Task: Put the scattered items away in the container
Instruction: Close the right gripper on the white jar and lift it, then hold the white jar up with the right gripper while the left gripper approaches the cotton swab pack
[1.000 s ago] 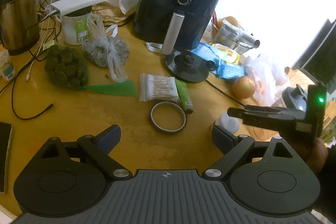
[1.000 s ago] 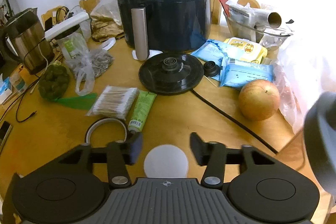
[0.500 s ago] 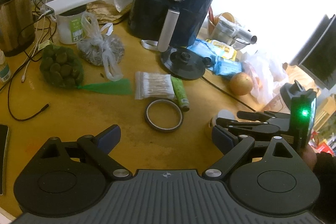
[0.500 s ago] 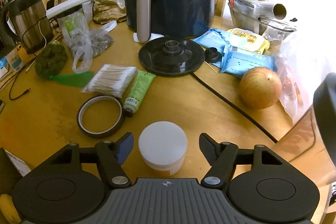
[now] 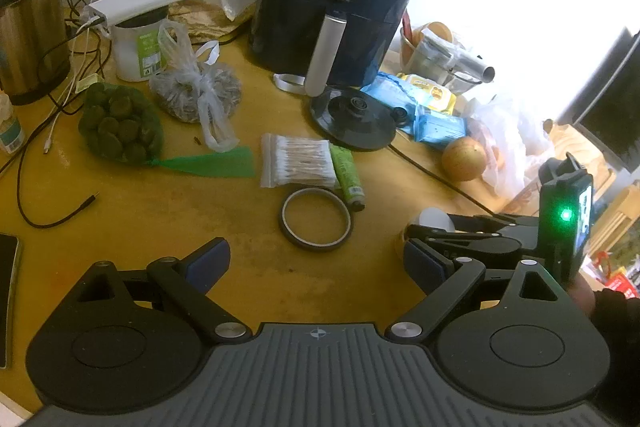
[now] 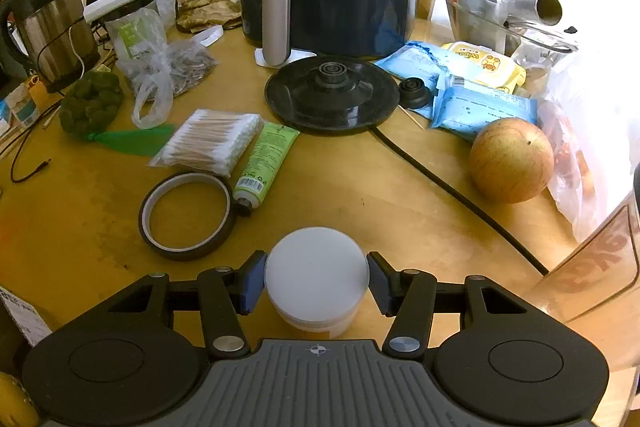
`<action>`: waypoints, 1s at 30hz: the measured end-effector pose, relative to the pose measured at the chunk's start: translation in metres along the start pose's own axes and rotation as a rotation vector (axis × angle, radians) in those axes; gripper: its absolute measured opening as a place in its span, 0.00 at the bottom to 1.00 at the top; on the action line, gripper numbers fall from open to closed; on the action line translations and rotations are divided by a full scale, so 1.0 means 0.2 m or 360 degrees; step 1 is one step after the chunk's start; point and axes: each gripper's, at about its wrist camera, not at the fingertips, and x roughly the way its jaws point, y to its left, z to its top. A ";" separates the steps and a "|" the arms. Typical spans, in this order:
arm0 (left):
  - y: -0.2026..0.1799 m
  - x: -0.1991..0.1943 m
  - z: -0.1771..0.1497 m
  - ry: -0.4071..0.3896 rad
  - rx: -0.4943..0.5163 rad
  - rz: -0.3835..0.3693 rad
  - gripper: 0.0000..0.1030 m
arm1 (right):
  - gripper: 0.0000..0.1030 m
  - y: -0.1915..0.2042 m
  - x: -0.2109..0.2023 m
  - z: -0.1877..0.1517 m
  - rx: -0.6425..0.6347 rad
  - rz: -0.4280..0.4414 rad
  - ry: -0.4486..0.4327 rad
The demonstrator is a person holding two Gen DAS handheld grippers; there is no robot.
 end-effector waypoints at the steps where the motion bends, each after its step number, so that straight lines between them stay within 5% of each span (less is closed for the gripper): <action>1: 0.00 0.00 0.00 0.0002 0.0003 0.0001 0.92 | 0.55 0.00 0.00 0.00 0.0001 0.0000 0.0003; 30: -0.13 0.23 0.20 0.0071 0.0285 -0.0096 0.92 | 0.55 -0.20 -0.40 0.01 0.0307 0.0011 -0.0171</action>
